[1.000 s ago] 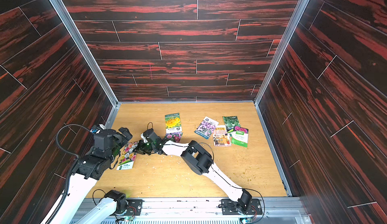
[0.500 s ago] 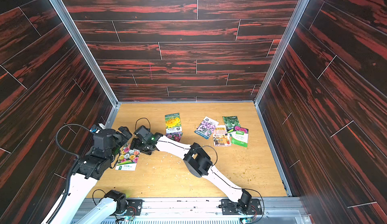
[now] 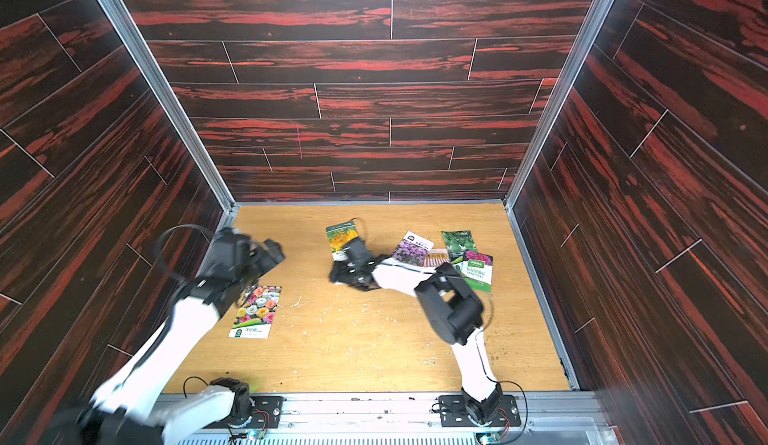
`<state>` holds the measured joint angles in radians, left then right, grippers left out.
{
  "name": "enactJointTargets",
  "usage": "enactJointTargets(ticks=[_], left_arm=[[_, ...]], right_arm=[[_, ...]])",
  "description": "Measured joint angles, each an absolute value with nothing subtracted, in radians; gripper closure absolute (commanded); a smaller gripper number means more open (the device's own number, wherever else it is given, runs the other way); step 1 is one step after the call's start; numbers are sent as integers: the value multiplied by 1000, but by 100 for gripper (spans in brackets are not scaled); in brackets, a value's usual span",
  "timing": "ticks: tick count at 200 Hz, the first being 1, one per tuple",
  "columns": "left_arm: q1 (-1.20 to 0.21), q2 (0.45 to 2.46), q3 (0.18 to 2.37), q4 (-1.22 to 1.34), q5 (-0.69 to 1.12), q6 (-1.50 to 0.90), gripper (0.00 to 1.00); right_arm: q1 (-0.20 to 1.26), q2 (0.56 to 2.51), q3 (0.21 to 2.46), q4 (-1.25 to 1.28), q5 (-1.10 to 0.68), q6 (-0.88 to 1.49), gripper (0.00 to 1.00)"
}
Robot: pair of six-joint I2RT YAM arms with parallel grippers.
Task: Arrange the seed packets in a row
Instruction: Pick up the seed packet from the center of the board.
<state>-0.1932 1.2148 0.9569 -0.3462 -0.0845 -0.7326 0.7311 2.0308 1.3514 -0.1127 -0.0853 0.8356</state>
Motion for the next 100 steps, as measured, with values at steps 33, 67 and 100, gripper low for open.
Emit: enactJointTargets(ticks=[33,67,100], left_arm=[[-194,1481,1049,-266,96,-718,4],[-199,1644,1114,-178,214,-720,5],[-202,1797,1190,-89,287,-725,5]], right_arm=[[537,1953,1220,19,-239,792,13],[437,1971,1261,42,-388,736,13],[438,2119,1518,21,-515,674,13]])
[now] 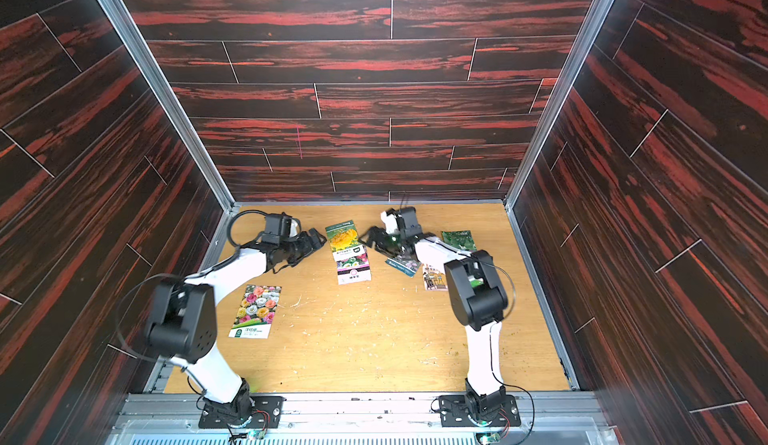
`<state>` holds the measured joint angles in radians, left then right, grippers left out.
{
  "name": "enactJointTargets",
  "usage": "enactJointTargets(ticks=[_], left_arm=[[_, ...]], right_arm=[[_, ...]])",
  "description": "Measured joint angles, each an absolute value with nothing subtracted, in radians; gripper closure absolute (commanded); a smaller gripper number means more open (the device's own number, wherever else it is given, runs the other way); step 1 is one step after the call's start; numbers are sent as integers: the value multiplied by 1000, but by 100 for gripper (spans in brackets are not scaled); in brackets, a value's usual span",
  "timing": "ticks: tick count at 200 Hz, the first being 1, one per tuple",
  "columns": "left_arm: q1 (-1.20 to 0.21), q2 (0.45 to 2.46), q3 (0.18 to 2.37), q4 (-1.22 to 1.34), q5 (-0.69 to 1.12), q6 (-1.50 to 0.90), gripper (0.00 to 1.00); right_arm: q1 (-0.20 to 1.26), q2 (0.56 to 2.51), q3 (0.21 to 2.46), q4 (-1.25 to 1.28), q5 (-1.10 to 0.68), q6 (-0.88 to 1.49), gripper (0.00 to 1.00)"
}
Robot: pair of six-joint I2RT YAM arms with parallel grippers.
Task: Arrange the seed packets in a row
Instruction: Pick up the seed packet from the center of the board.
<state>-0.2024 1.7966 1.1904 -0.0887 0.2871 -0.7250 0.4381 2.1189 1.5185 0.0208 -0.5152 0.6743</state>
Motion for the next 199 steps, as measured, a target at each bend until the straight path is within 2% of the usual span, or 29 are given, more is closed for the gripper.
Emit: enactJointTargets(ticks=[32,73,97,129,149,160,169,182,193,199], left_arm=[[-206,1943,1261,-54,315,-731,5],[-207,2027,1276,-21,326,-750,7],[-207,2059,1288,50,360,-784,11],[-213,2101,1295,143,420,-854,23],[-228,2123,1302,180,447,-886,36],[-239,2127,1302,181,459,-908,54],[-245,2127,1302,181,468,-905,64],[-252,2127,1302,189,477,-914,88],[-257,2126,1302,186,482,-916,100],[-260,2126,1303,181,482,-911,100]], right_arm=[[437,2282,1729,-31,-565,649,14],[430,2462,1925,-128,-603,636,16],[427,2513,1965,-148,-641,645,16],[427,2516,1942,-101,-701,699,18],[429,2515,1904,-36,-737,741,18],[428,2515,1891,-8,-750,757,18],[428,2515,1884,10,-756,769,18],[428,2515,1875,28,-762,781,19],[428,2515,1868,43,-766,789,19],[428,2513,1862,51,-767,793,19]])
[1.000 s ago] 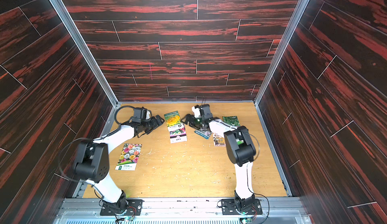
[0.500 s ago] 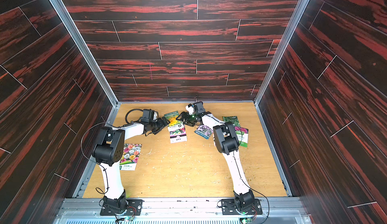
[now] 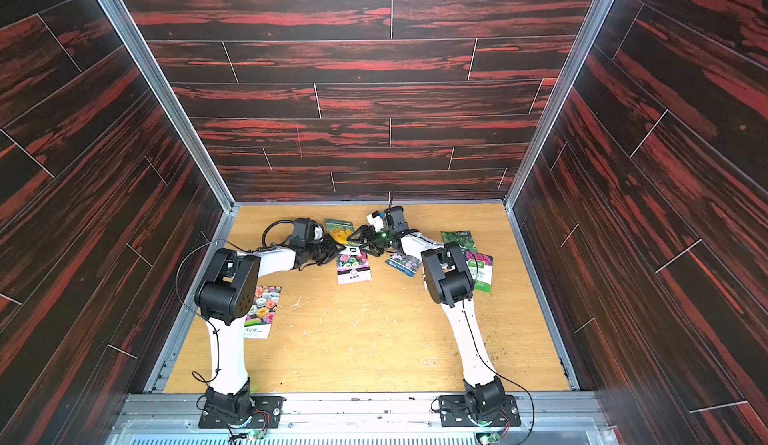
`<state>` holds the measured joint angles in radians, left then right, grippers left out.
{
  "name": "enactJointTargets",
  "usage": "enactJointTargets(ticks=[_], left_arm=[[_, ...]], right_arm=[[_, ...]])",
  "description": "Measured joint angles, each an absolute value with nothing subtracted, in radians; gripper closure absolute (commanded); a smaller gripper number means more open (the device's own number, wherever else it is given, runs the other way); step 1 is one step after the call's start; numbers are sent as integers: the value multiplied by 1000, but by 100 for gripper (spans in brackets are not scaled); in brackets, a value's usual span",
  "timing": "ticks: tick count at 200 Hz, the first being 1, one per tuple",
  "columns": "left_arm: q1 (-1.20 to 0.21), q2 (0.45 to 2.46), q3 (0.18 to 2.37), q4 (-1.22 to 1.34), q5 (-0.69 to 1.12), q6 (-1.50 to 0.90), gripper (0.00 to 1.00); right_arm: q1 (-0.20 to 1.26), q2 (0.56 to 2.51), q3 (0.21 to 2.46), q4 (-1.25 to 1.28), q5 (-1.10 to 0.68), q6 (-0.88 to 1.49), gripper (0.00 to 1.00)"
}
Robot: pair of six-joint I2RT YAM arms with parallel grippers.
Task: Arrange the seed packets in a row
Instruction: Pick up the seed packet from the center of the board, then place the seed packet at the center of the board.
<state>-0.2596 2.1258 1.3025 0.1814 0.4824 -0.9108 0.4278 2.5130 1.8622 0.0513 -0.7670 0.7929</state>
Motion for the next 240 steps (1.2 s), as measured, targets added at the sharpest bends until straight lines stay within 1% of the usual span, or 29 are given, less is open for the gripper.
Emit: enactJointTargets(ticks=[25,45,75,101,122,155,199,211,229,240], left_arm=[[-256,2114,1322,111,486,-854,100],[-244,2088,1346,34,522,-788,100],[-226,2017,1360,-82,661,-673,100],[-227,1964,1358,-165,822,-589,100],[-250,1917,1335,-219,916,-519,100],[-298,1831,1295,-297,1056,-421,100],[-331,1791,1299,-389,1156,-324,100],[-331,1791,1299,-411,1162,-310,100],[-330,1792,1306,-439,1163,-294,100],[-330,1794,1314,-453,1160,-287,100]], right_arm=[[423,2493,1826,65,-767,796,19],[407,2438,1740,78,-780,792,18],[316,2317,1578,138,-858,791,18],[215,2214,1496,182,-925,768,18],[168,2151,1452,221,-973,758,18],[171,2128,1431,252,-1084,735,17],[197,2116,1326,369,-1224,772,18],[206,2107,1308,399,-1247,787,22],[219,2085,1283,474,-1275,823,39],[225,2071,1269,531,-1287,871,47]])
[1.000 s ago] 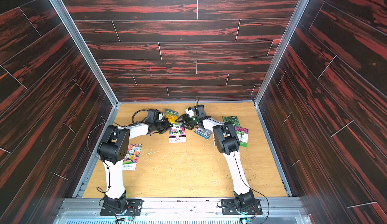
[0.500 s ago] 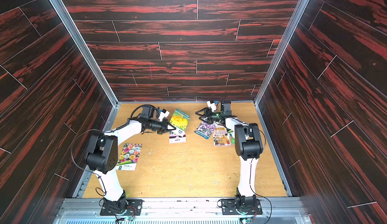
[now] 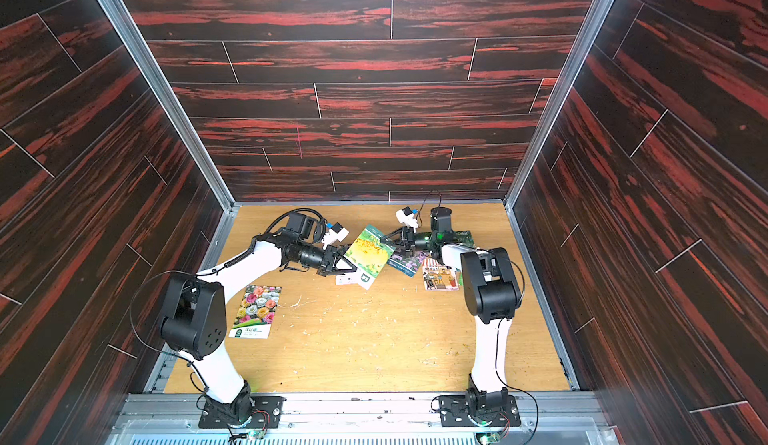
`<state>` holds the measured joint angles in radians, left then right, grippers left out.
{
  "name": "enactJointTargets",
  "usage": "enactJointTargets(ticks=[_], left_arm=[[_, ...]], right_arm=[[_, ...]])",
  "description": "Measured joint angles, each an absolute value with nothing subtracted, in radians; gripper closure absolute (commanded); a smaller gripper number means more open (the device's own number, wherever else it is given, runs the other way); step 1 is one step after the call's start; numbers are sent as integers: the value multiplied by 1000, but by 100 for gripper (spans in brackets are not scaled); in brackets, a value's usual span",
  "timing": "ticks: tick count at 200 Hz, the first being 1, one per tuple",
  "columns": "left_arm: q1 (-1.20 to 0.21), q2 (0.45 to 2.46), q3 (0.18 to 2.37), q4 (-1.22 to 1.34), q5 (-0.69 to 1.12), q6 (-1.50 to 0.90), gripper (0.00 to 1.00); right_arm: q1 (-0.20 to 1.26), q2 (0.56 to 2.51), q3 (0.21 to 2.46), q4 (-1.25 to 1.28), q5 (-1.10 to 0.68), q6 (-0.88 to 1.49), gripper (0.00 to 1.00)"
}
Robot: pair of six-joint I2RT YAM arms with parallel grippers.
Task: Arrange the seed packets in a row
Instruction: Place the seed packet at the center of the board.
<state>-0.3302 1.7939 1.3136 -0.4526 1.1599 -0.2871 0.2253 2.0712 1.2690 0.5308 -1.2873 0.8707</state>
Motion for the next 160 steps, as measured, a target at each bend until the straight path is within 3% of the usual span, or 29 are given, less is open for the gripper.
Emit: enactJointTargets(ticks=[8,25,45,63,76,92,113,132,160], left_arm=[[-330,1795,1320,-458,1158,-284,100],[-330,1807,1346,-472,1150,-280,100],[-330,1835,1386,-488,1144,-279,100],[-327,1859,1424,-503,1123,-286,57],[-325,1866,1440,-493,1094,-309,41],[-319,1866,1438,-455,1045,-376,36],[-299,1850,1382,-368,948,-480,35],[-288,1787,1235,-234,831,-620,35],[-304,1620,973,-17,619,-823,34]], right_arm=[[230,2065,1253,619,-1301,926,57],[236,2068,1209,867,-1321,1095,100],[237,2128,1212,1221,-1334,1385,100],[231,2162,1212,1372,-1331,1511,100],[230,2164,1204,1408,-1328,1539,100],[230,2151,1203,1355,-1307,1500,100],[231,2089,1225,1022,-1224,1258,100],[231,2035,1316,694,-1101,1042,100],[227,1995,1415,485,-901,923,100]])
